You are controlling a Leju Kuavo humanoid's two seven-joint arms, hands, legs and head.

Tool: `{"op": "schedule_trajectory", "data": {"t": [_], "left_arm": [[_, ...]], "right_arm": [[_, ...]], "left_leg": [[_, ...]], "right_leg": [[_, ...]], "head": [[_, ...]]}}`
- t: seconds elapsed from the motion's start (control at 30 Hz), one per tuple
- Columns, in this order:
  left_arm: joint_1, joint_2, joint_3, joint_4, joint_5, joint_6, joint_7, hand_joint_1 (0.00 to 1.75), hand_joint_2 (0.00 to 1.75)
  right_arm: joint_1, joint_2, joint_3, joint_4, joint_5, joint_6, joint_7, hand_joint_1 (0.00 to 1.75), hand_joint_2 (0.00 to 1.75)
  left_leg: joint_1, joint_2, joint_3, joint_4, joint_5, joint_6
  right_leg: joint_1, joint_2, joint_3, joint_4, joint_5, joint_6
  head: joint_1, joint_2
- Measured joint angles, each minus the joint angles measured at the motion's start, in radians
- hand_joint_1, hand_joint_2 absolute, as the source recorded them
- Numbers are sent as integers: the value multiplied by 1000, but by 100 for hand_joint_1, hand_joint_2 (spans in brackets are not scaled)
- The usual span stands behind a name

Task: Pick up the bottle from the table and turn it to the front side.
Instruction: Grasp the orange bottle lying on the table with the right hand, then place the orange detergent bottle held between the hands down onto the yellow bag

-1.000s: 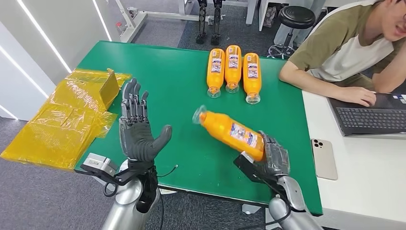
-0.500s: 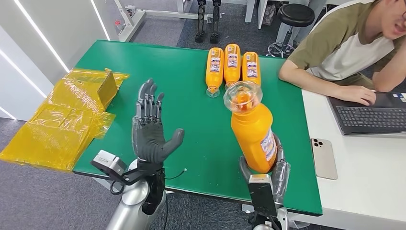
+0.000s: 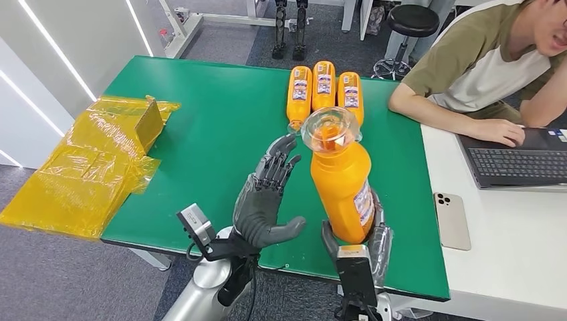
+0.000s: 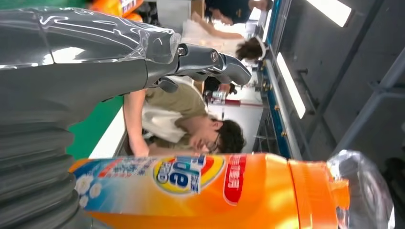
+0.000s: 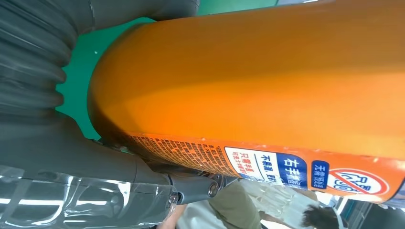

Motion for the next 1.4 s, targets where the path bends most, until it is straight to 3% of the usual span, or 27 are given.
{"op": "schedule_trajectory", "data": {"t": [0.2,0.5,0.97,1.4], "left_arm": [[-7,-4,-18,18,-7,-53,14,0,175],[-13,-5,-19,42,-11,-41,15,0,175],[-12,-5,-5,45,-15,-17,14,0,175],[-4,-5,34,45,-144,150,-30,0,175]], "right_arm": [[-15,-17,40,6,70,57,63,175,175],[-30,-41,70,49,237,245,233,175,175],[-34,-46,74,67,324,340,297,175,175],[5,-63,71,70,395,389,354,175,175]], "left_leg": [[0,1,0,0,0,0],[0,1,0,0,0,0],[0,1,0,0,0,0],[0,1,-1,0,0,0]], "right_leg": [[0,1,0,0,0,0],[0,1,-1,0,0,0],[0,1,-1,0,0,0],[0,1,-1,0,0,0]], "head": [[0,0],[0,0],[0,0],[0,0]]}}
